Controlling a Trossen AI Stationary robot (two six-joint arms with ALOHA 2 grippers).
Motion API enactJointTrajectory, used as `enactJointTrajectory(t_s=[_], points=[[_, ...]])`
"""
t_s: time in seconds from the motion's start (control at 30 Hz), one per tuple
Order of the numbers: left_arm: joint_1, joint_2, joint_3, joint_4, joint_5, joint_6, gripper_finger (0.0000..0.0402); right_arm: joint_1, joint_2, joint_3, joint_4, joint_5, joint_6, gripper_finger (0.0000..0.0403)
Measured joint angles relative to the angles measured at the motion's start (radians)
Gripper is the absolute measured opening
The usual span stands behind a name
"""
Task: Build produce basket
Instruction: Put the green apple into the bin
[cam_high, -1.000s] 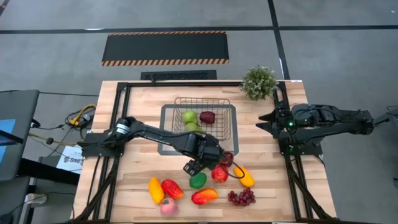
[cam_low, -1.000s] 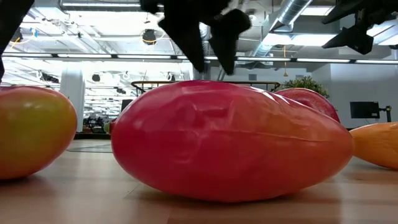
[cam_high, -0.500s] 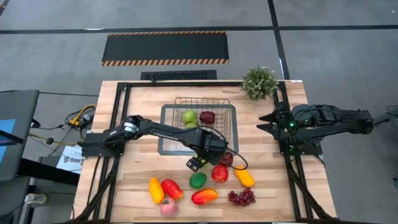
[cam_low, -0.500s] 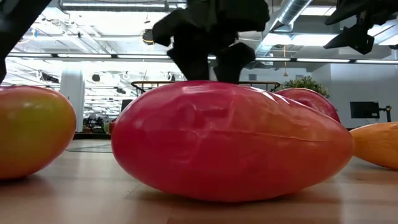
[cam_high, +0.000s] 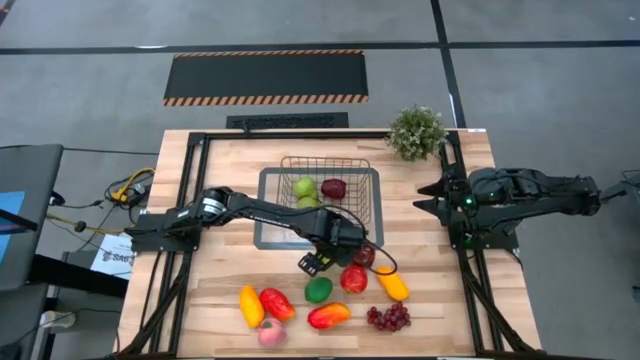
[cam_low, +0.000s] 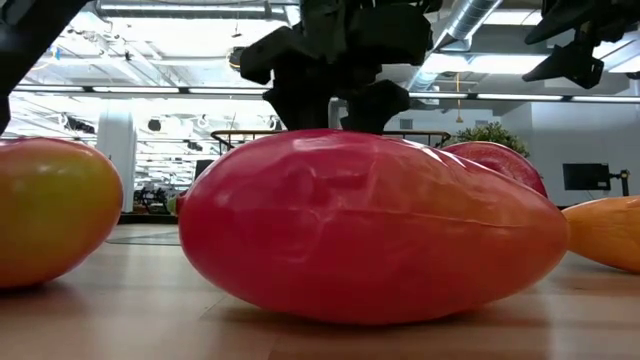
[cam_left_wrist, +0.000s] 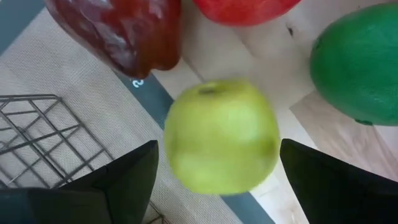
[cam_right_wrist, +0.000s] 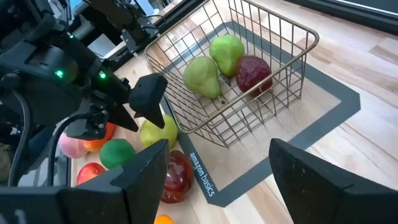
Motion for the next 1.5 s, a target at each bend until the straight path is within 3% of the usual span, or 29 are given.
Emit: enactJointTrajectory(t_s=[0.33, 0.6, 0.93, 1.17, 1.5], points=[[0.0, 0.0, -0.003, 0.021, -0.008, -0.212, 0.032, 0.0, 0.0, 0.0, 0.0, 0.0, 0.008, 0.03], [0.001, 0.0, -0.003, 0.094, -0.041, -0.25, 0.032, 0.0, 0.0, 0.0, 0.0, 0.0, 0.009, 0.03], [0.004, -0.003, -0.021, 0.085, 0.003, -0.352, 0.0321, 0.0, 0.0, 0.0, 0.0, 0.0, 0.009, 0.03], [-0.011, -0.003, -0.069, 0.096, -0.066, -0.356, 0.034, 0.0, 0.0, 0.0, 0.0, 0.0, 0.009, 0.03], [-0.013, -0.003, -0.069, 0.124, -0.05, -0.394, 0.0351, 0.0, 0.0, 0.0, 0.001, 0.0, 0.011, 0.03]])
